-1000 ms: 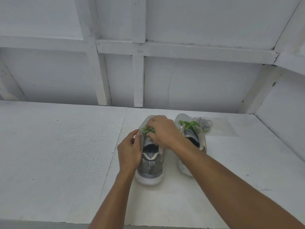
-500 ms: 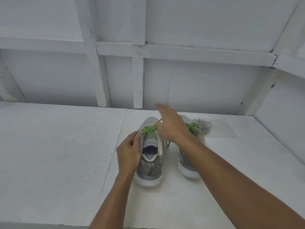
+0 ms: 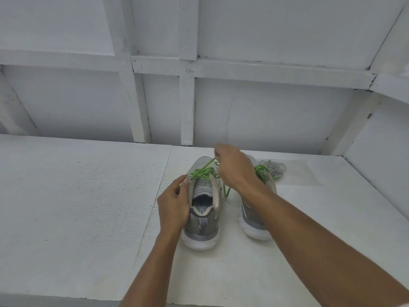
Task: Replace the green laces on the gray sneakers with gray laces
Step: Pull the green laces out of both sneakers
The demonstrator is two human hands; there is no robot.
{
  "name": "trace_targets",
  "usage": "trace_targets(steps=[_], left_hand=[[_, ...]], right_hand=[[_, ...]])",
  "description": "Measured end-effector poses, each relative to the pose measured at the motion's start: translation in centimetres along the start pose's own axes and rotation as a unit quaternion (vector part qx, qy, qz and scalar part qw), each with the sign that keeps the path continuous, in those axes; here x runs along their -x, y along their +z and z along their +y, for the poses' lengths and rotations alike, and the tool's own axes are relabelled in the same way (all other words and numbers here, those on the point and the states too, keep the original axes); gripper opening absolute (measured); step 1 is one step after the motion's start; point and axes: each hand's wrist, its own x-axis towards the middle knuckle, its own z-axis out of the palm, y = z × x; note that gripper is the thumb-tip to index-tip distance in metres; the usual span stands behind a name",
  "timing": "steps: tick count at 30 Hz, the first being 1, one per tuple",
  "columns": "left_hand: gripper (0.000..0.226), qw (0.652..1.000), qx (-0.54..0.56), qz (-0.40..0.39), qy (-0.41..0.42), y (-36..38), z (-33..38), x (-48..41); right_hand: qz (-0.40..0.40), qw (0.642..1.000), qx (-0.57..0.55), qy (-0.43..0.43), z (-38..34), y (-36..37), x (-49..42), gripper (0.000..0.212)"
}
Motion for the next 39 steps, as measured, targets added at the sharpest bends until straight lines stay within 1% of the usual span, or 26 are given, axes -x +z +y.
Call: trace_targets(steps=[6, 12, 16, 19, 23, 29, 32, 33, 34, 35, 36, 37, 38, 39], left_hand=[[0.025, 1.0, 0.003, 0.003, 0.0, 0.1, 0.0, 0.1], [0.026, 1.0, -0.008, 0.016, 0.009, 0.2, 0.0, 0.2], [0.027, 1.0, -0.011, 0.022, 0.01, 0.1, 0.1, 0.2], [0.027, 1.0, -0.016, 0.018, 0.012, 0.1, 0.2, 0.3], [0.028, 1.0, -0.013, 0.013, 0.008, 0.2, 0.2, 0.3], [0.027, 1.0, -0.01, 0.01, 0.001, 0.0, 0.3, 0.3], [0.027, 1.0, -0.016, 0.008, 0.004, 0.0, 0.3, 0.3], [0.027, 1.0, -0.018, 0.007, 0.003, 0.0, 0.3, 0.3], [0.027, 1.0, -0.019, 0.006, 0.002, -0.1, 0.3, 0.3], [0.028, 1.0, -0.019, 0.005, 0.002, -0.1, 0.3, 0.3], [0.028, 1.0, -0.02, 0.005, 0.002, -0.1, 0.3, 0.2], [0.028, 1.0, -0.022, 0.004, 0.002, -0.1, 0.3, 0.2], [0.028, 1.0, -0.024, 0.004, 0.004, -0.1, 0.2, 0.2], [0.028, 1.0, -0.027, 0.003, 0.005, -0.1, 0.2, 0.2]], right_hand=[[0.056, 0.995, -0.063, 0.043, 2.1, -1.7, -1.6, 0.015], [0.105, 0.99, -0.073, 0.056, 2.6, -2.0, -1.7, 0.021], [0.157, 0.978, -0.104, 0.094, 3.1, -2.6, -2.1, 0.022], [0.175, 0.971, -0.118, 0.112, 3.6, -3.5, -2.5, 0.021], [0.191, 0.965, -0.133, 0.117, 3.6, -3.7, -3.0, 0.019], [0.26, 0.943, -0.159, 0.133, 3.1, -4.0, -3.8, 0.014], [0.266, 0.944, -0.153, 0.122, 3.0, -3.8, -3.8, 0.012], [0.252, 0.951, -0.138, 0.117, 2.9, -3.5, -3.6, 0.012], [0.214, 0.964, -0.111, 0.116, 3.0, -3.0, -3.5, 0.013], [0.147, 0.979, -0.072, 0.121, 3.1, -2.3, -3.3, 0.015], [0.058, 0.989, -0.035, 0.134, 3.1, -1.7, -3.1, 0.017], [-0.034, 0.988, -0.011, 0.148, 3.0, -0.9, -2.8, 0.02], [-0.106, 0.982, 0.0, 0.155, 2.9, -0.3, -2.5, 0.022], [-0.148, 0.977, -0.002, 0.154, 2.8, 0.2, -2.2, 0.023]])
